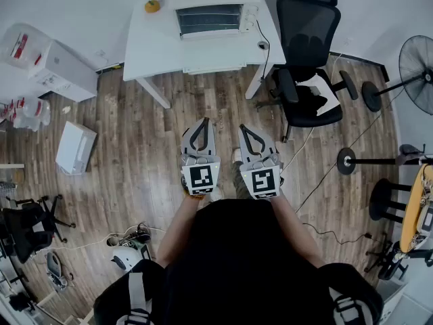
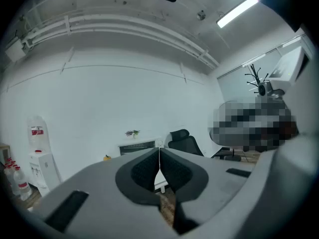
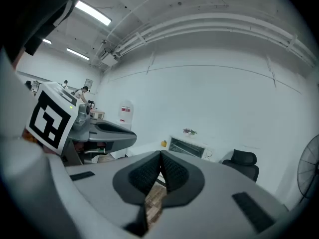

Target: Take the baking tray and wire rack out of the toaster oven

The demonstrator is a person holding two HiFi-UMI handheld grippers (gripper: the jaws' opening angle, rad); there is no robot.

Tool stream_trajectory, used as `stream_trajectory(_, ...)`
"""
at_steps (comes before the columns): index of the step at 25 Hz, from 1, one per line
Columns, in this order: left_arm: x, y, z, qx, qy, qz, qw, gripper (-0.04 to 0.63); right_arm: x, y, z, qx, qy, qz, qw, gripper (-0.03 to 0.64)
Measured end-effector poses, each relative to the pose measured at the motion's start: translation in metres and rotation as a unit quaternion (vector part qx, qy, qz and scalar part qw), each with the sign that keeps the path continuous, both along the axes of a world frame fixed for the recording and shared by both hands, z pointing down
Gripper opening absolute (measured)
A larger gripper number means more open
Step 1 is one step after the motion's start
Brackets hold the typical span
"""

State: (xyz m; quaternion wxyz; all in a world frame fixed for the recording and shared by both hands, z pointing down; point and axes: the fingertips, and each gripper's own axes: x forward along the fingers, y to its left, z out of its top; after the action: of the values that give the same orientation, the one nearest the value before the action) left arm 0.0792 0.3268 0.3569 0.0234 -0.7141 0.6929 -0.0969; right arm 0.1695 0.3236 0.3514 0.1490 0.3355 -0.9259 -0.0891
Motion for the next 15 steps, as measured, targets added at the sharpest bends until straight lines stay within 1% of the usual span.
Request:
stream_trajectory(4, 0.016, -0.045, -0.002, -0.009, -0.017, 0.006, 0.9998, 0.026, 0.010, -0.051, -0.003, -0.014, -0.031, 0.005, 0.999, 0.029)
stream_trajectory(9, 0.024, -0.092, -0.002, -0.023, -0.036, -0.004, 0.9991, 0.025, 0.019, -0.106, 0.000, -0.019, -0.043, -0.009, 0.999, 0.029)
stream_trajectory(13, 0.033, -0.127, 0.000, -0.032, -0.039, -0.007, 0.9987, 0.026, 0.027, -0.144, 0.009, -0.051, -0.060, -0.023, 0.997, 0.031)
stream_trajectory(15, 0.038, -0.142, 0.002, -0.037, -0.041, -0.010, 0.9984, 0.026, 0.032, -0.160, 0.016, -0.064, -0.060, -0.032, 0.996, 0.032)
